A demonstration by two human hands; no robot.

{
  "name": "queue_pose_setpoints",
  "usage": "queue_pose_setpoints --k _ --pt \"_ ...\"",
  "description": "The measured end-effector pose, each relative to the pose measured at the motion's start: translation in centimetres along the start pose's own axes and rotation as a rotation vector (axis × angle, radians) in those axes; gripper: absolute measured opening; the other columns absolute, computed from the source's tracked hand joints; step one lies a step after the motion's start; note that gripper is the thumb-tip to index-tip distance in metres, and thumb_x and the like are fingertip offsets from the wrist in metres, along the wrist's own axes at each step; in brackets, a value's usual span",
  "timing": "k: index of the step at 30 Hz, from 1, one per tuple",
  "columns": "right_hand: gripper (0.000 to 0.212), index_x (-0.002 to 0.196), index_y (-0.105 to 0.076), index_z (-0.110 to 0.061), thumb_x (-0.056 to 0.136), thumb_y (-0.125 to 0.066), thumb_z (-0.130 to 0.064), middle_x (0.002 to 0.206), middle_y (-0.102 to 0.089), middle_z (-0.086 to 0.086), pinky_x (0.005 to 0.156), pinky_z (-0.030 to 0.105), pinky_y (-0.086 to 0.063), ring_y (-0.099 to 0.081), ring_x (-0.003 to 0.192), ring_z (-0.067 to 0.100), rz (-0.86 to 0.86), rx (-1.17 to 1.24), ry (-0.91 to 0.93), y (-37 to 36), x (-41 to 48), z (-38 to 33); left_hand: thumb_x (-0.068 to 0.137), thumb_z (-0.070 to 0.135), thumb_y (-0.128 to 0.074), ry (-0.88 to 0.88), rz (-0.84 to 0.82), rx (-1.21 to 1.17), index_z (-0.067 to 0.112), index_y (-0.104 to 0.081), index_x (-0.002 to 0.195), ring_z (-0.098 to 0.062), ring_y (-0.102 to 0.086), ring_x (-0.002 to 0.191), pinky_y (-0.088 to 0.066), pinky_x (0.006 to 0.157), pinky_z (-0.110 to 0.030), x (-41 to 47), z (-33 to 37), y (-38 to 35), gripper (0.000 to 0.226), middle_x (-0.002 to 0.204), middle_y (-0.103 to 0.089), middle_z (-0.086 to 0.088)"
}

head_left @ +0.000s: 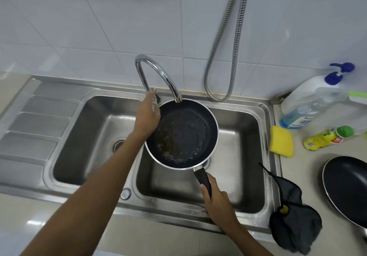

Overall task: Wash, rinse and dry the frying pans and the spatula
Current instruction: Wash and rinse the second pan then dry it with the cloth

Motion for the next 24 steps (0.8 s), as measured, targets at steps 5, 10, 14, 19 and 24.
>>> queue_pose_setpoints --k 5,10,14,19,24 --pt "0.047 0.150 -0.020 -0.049 0.105 -0.033 -0.054 0.107 -0.068 0.012 0.086 0.042 -0.052 -0.061 0.098 0.034 0.018 -0.011 0.025 0.6 -0.2 -0.5 0.098 0.023 -0.064 0.223 0.036 -0.280 0.018 -0.063 0.103 -0.006 -0.068 0.069 -0.052 0.066 -0.016 -15.5 -0.7 -4.7 0.007 0.077 -0.070 0.007" --pt "0.046 0.148 -0.024 -0.045 0.104 -0.034 -0.055 0.100 -0.072 0.014 0.079 0.045 -0.055 -0.067 0.092 0.036 0.036 -0.005 0.031 0.7 -0.5 -0.5 0.097 0.034 -0.063 0.498 -0.076 -0.283 0.014 -0.055 0.093 -0.004 -0.056 0.060 -0.038 0.058 -0.021 -24.3 -2.2 -10.8 0.023 0.064 -0.059 0.004" --pt "0.042 0.147 -0.031 -0.034 0.108 -0.031 -0.046 0.112 -0.072 0.015 0.079 0.039 -0.047 -0.066 0.102 0.039 0.046 0.019 0.033 1.2 -0.8 -1.2 0.100 0.047 -0.053 0.584 -0.269 -0.329 0.016 -0.058 0.096 0.001 -0.057 0.070 -0.036 0.057 -0.008 -24.4 -1.8 -14.1 0.032 0.077 -0.061 0.010" --pt "0.029 0.136 -0.034 -0.033 0.108 -0.028 -0.040 0.105 -0.074 0.015 0.080 0.045 -0.053 -0.069 0.095 0.037 0.068 0.076 0.039 1.4 -1.0 -1.0 0.104 0.045 -0.046 0.689 -0.392 -0.570 0.013 -0.068 0.088 0.000 -0.062 0.068 -0.042 0.051 -0.003 -23.1 -0.6 -17.3 0.043 0.074 -0.066 0.007" --pt "0.020 0.127 -0.033 -0.040 0.109 -0.033 -0.033 0.097 -0.070 -0.002 0.073 0.042 -0.053 -0.070 0.086 0.030 0.080 0.145 0.069 1.8 -1.1 -1.4 0.101 0.047 -0.053 0.928 -0.325 -0.828 0.012 -0.072 0.076 -0.023 -0.072 0.080 -0.059 0.082 -0.036 -24.1 -0.8 -20.1 0.047 0.074 -0.075 -0.005"
Point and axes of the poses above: each hand's wrist, its own x-axis towards the middle knuckle, its own y-axis out of the back of the hand, z = x × y, the point moved 8 cm from there along x, towards the middle knuckle
